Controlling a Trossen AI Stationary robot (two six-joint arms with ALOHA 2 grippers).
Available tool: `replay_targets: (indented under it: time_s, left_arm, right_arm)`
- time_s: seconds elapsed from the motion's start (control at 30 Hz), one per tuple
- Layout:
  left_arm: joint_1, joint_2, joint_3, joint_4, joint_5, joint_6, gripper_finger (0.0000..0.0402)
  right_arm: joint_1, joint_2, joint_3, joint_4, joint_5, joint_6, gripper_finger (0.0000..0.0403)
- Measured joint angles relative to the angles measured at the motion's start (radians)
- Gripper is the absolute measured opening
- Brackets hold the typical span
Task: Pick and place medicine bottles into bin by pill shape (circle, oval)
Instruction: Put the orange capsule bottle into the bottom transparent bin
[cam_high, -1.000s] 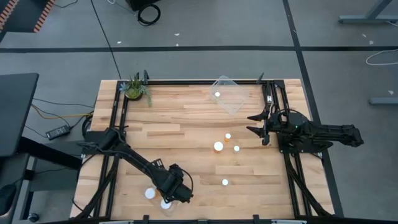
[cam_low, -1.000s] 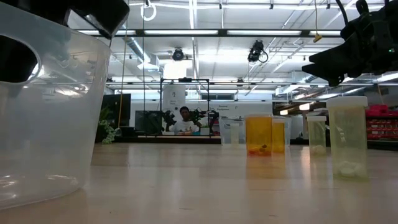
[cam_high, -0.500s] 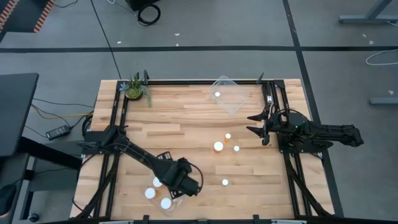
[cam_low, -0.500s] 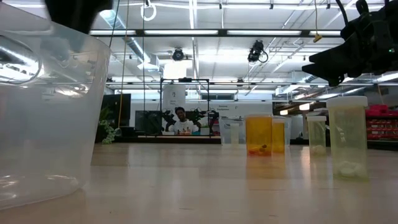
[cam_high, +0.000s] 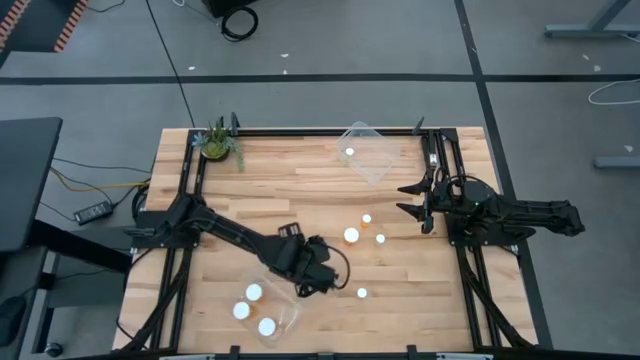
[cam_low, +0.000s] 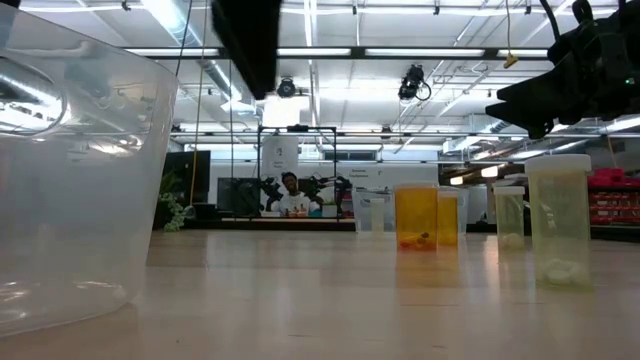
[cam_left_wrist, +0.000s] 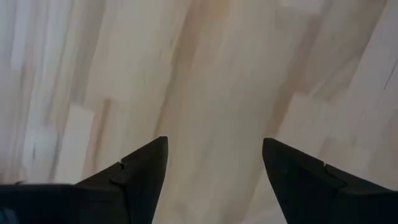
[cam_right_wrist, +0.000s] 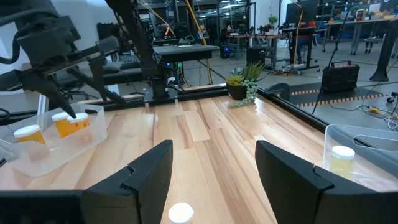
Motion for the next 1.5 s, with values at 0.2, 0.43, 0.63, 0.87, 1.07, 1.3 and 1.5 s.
replay_targets:
  time_s: [0.2,0.43,0.63,0.87,1.07,1.3,1.5]
  left_arm:
    - [0.076,0.001,-0.043,0.158,-0.002,0.104,0.0272]
    - [0.155,0.001,-0.123,0.309,-0.001,0.175,0.0272]
    - [0.209,0.001,-0.176,0.410,0.039,0.183,0.0272]
    - [0.252,0.002,-0.239,0.559,0.171,0.184,0.0272]
    - [0.273,0.002,-0.243,0.595,0.173,0.229,0.0273]
    - [0.299,0.002,-0.221,0.695,0.170,0.292,0.0272]
    - [0.333,0.001,-0.211,0.781,0.170,0.314,0.0264]
  right_arm:
    - [0.000,0.000,0.000,0.000,0.000,0.000,0.0237]
    - [0.000,0.000,0.000,0.000,0.000,0.000,0.0237]
    - [0.000,0.000,0.000,0.000,0.000,0.000,0.0237]
    - [0.000,0.000,0.000,0.000,0.000,0.000,0.0237]
    - [0.000,0.000,0.000,0.000,0.000,0.000,0.0237]
    - [0.000,0.000,0.000,0.000,0.000,0.000,0.0237]
    - [0.000,0.000,0.000,0.000,0.000,0.000,0.0237]
